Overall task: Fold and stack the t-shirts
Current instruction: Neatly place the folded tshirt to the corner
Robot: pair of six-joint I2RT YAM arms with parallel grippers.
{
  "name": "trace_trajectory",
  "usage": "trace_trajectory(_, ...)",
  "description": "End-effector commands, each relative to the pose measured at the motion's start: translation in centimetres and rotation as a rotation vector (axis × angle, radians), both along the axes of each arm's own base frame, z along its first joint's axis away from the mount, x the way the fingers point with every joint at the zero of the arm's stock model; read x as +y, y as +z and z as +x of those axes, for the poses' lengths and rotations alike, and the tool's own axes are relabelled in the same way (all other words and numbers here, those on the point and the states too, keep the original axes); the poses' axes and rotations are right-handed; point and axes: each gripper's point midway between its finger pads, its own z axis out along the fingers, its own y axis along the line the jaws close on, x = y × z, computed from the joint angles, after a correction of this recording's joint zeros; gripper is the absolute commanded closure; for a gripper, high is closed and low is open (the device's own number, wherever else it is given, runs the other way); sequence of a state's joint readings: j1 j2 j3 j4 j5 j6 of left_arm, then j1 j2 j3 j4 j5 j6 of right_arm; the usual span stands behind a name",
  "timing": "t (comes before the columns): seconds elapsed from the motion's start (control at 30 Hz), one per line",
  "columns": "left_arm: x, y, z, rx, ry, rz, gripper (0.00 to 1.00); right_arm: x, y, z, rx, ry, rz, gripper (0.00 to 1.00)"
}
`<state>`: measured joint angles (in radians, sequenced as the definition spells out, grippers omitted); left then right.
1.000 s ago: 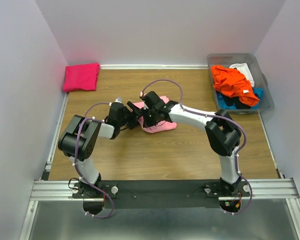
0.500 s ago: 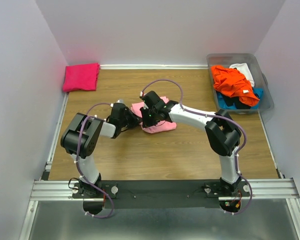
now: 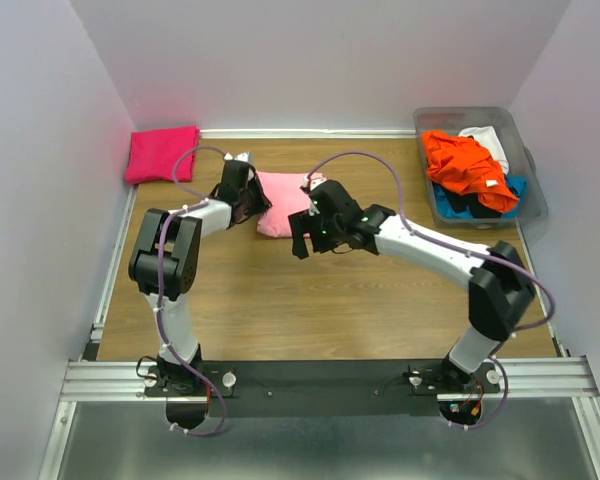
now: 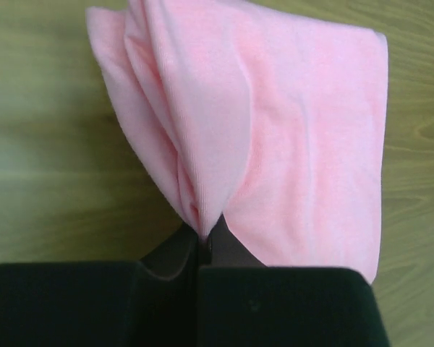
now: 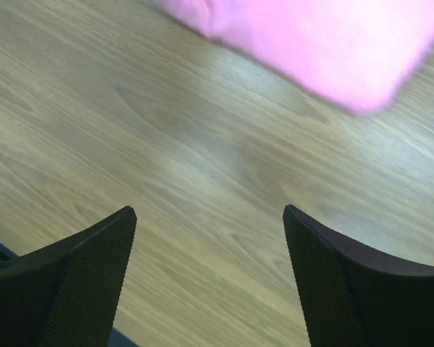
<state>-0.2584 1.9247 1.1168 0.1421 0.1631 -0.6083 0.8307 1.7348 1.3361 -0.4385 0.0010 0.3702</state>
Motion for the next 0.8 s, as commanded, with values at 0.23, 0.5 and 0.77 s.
trace_trajectory(0.23, 8.8, 2.5, 6.7, 0.003, -0.060, 0.513, 1.00, -8.6, 0.4, -4.1, -0.015, -0.091, -0.162, 0.07)
trace_trajectory(0.5, 15.2, 5.9, 12.5, -0.024, 0.004, 0.814, 1.00, -10.7, -1.2, -6.7, 0.077, -0.090, -0.216, 0.07)
trace_trajectory(0.77, 19.5, 7.9, 15.3, -0.056, 0.096, 1.001, 1.00, -11.4, -2.4, -7.9, 0.144, -0.084, -0.264, 0.07)
